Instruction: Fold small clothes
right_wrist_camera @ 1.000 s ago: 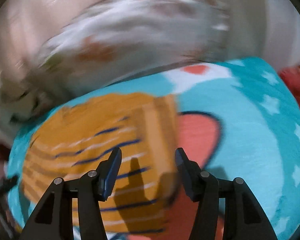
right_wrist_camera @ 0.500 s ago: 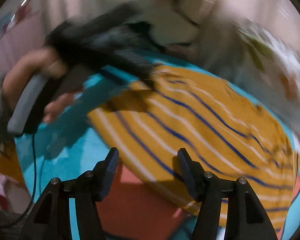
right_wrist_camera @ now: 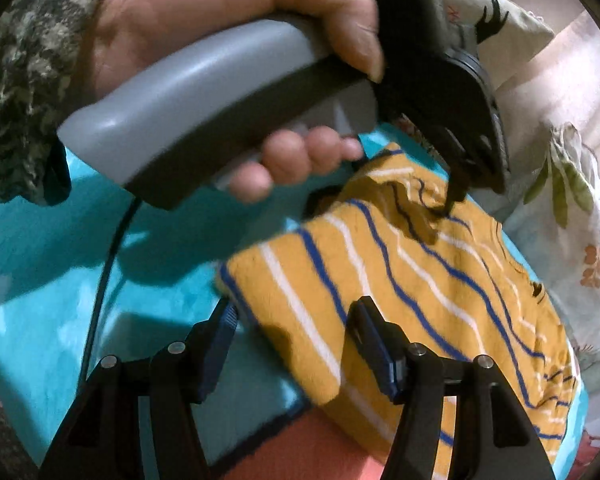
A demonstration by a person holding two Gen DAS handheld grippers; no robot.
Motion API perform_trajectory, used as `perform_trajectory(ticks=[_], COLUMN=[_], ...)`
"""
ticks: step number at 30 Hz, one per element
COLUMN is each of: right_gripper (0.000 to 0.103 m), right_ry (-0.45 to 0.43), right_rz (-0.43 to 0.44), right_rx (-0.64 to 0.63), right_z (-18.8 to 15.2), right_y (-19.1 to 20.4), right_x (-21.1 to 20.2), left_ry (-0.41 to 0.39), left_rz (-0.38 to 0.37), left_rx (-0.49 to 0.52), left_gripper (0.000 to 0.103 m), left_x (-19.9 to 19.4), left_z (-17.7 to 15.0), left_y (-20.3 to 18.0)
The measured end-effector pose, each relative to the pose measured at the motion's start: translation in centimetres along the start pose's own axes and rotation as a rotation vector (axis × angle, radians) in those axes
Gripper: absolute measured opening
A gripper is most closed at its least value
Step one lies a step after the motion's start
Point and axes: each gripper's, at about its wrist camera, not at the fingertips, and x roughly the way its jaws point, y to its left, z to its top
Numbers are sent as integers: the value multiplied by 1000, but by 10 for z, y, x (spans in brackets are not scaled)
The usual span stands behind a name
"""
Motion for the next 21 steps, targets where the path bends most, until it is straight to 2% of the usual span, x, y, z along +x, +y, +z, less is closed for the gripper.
perform_trajectory(ticks=[4,5,6,7,8,9,11,14,21], right_gripper=[65,62,56,38,18,13,10,10,9], right_ry=[-2,-2,1,11,17,23,26,14,-66], right_rz=[-14,-12,5,22,12,-3,19,54,87], right_rx=[19,23,32,44,47,50,90,151,186], right_z=[7,8,9,10,11,13,13,15,8], right_y=[-3,-4,-4,-6,-3,-4,-12,-30,-57], right_x=[5,7,7,8,5,5,2,-3,-32], left_ry=[-9,-13,-20,-15,16,6,-11,-28,-69], left_rz=[-10,-4,8,18,-32,-46,-57,-31,23], left_rx=[0,2,6,8,-19,-46,-72,-66,-59], left_gripper=[88,79,42,20,17,16,16,16,16], left_x=[3,3,0,1,4,3,-2,-9,-28], left_z=[3,2,1,1,2,2,1,0,2], left_y=[-1,-2,0,2,6,9,11,3,-22])
